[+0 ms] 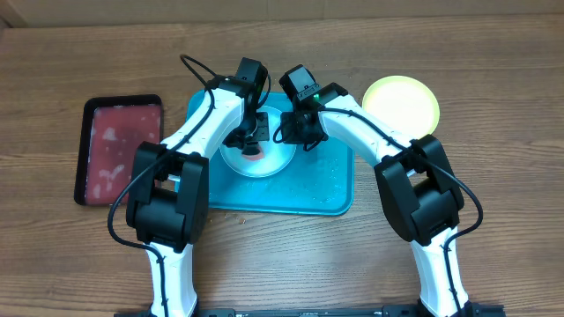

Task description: Clean dirty plates on tray and stack at the side

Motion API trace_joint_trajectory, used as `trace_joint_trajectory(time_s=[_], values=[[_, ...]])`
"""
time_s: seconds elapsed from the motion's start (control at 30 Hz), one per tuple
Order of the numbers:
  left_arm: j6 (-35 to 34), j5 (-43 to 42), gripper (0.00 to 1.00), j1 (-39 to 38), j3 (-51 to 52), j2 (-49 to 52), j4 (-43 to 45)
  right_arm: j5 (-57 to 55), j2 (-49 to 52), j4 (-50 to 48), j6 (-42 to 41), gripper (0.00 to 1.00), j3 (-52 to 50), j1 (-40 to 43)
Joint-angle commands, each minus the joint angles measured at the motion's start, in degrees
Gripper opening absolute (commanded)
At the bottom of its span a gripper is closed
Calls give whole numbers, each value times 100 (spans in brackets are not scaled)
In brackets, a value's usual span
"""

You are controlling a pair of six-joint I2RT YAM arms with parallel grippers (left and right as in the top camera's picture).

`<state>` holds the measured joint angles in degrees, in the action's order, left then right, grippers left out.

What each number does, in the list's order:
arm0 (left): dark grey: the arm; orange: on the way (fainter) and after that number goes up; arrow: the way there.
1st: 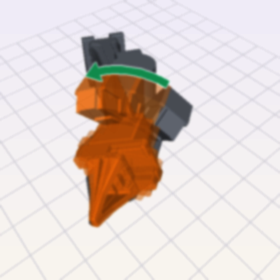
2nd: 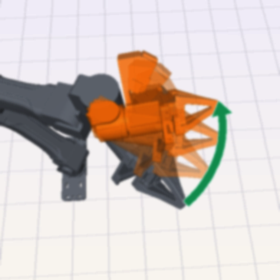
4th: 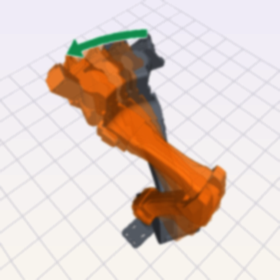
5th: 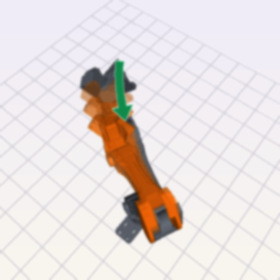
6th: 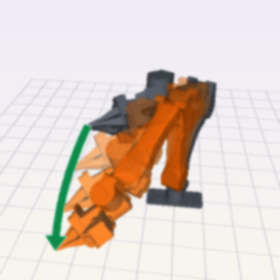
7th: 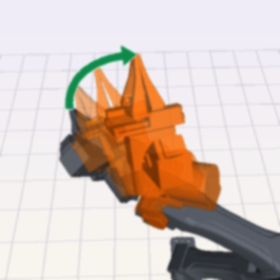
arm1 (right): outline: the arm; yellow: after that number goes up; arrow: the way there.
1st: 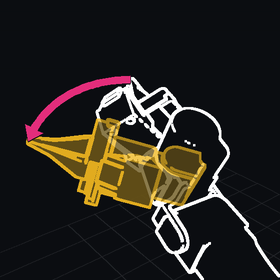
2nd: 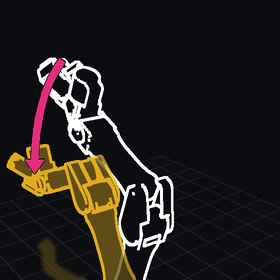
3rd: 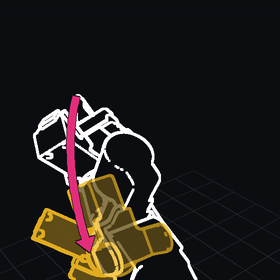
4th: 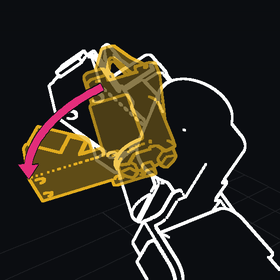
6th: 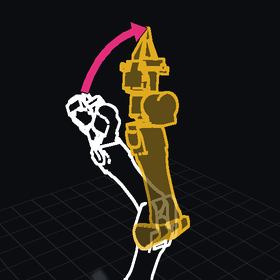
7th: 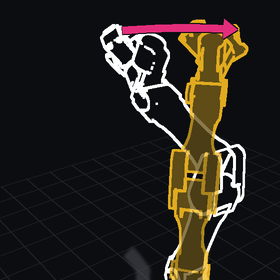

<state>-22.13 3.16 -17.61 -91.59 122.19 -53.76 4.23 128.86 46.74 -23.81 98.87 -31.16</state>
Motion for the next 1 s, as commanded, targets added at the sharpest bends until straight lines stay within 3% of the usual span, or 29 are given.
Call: trace_joint_trajectory(time_s=[0.0, 0.13, 0.23, 0.53, 0.63, 0.83, 0.97], values=[[28, 1377, 4, 61, -76, 26, -52, -181, -68, 28, -44, 4, -33, 9], [26, 1978, 4, 70, -83, 26, -11, -181, -68, 24, -44, 4, -33, 11], [26, 1711, 4, 70, -83, 26, 140, -181, -66, 24, -44, 4, -33, 9], [24, -914, 4, 46, -24, 31, 758, -181, -68, 24, -44, 4, -33, 9], [-55, -1386, 4, -24, 70, 31, 914, -177, -68, 24, -44, 4, -33, 9], [-181, -1412, 4, -192, 149, 33, 789, -177, -68, 24, -44, 4, -33, 9], [254, -1246, 4, -186, 149, 31, 514, -177, -68, 31, -44, 4, -33, 9]])
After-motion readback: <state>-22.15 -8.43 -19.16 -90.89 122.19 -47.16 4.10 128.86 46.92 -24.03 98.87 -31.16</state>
